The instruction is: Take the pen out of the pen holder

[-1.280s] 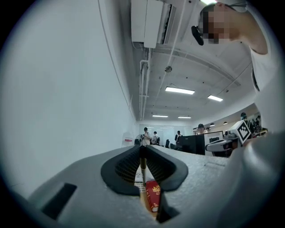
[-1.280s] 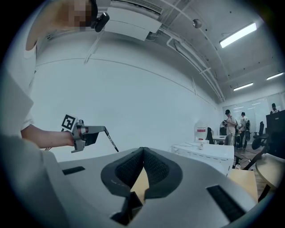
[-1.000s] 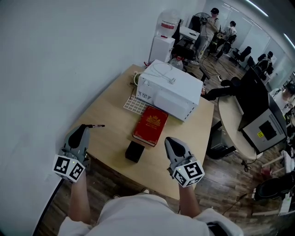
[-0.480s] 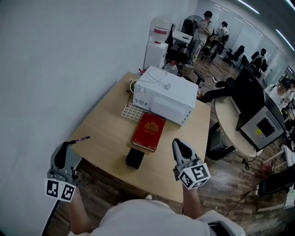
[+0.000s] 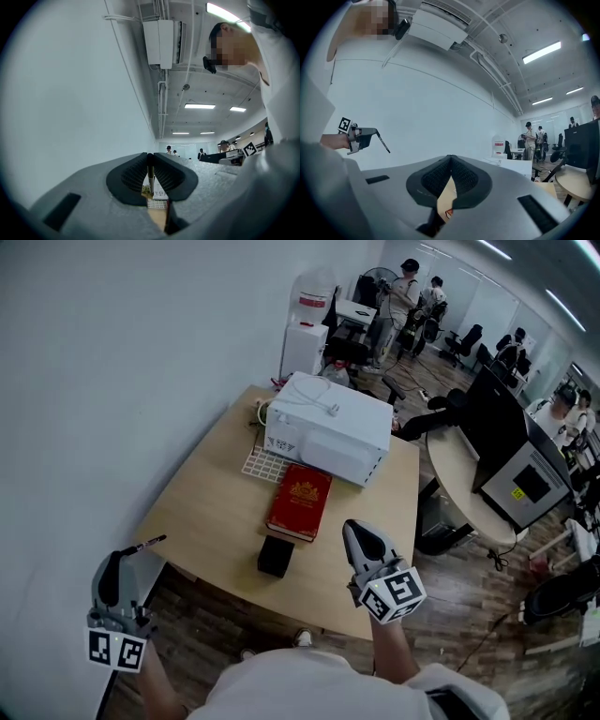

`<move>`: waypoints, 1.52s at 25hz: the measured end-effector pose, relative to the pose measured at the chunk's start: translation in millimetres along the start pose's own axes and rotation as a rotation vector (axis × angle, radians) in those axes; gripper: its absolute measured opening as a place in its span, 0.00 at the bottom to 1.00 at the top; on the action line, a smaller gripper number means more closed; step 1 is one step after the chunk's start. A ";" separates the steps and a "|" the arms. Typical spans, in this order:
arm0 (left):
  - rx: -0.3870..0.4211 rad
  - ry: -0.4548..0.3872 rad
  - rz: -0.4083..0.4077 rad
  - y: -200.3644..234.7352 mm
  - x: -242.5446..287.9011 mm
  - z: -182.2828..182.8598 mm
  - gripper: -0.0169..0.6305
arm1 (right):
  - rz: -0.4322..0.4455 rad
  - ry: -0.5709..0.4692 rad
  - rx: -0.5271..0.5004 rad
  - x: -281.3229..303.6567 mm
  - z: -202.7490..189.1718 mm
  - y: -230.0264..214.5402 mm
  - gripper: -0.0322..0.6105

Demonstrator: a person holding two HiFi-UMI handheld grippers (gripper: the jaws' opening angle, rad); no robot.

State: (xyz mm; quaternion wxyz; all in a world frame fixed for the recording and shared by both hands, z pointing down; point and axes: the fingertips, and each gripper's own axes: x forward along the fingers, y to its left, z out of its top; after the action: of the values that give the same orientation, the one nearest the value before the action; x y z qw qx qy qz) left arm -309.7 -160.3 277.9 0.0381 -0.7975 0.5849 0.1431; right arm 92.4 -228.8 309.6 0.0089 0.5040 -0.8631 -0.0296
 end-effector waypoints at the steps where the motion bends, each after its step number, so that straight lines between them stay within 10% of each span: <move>1: -0.004 -0.002 -0.003 0.5 -1.7 -0.1 0.11 | 0.001 0.005 -0.003 -1.1 0.0 3.9 0.05; 38: -0.058 -0.010 -0.160 -37.0 -19.3 -26.6 0.11 | -0.037 0.029 0.053 -70.5 -25.9 54.1 0.05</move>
State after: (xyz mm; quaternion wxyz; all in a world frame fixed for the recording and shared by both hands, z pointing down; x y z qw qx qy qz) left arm -275.2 -137.0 304.6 0.0291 -0.8416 0.5149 0.1606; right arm 81.1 -142.0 339.7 0.0074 0.5203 -0.8540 0.0003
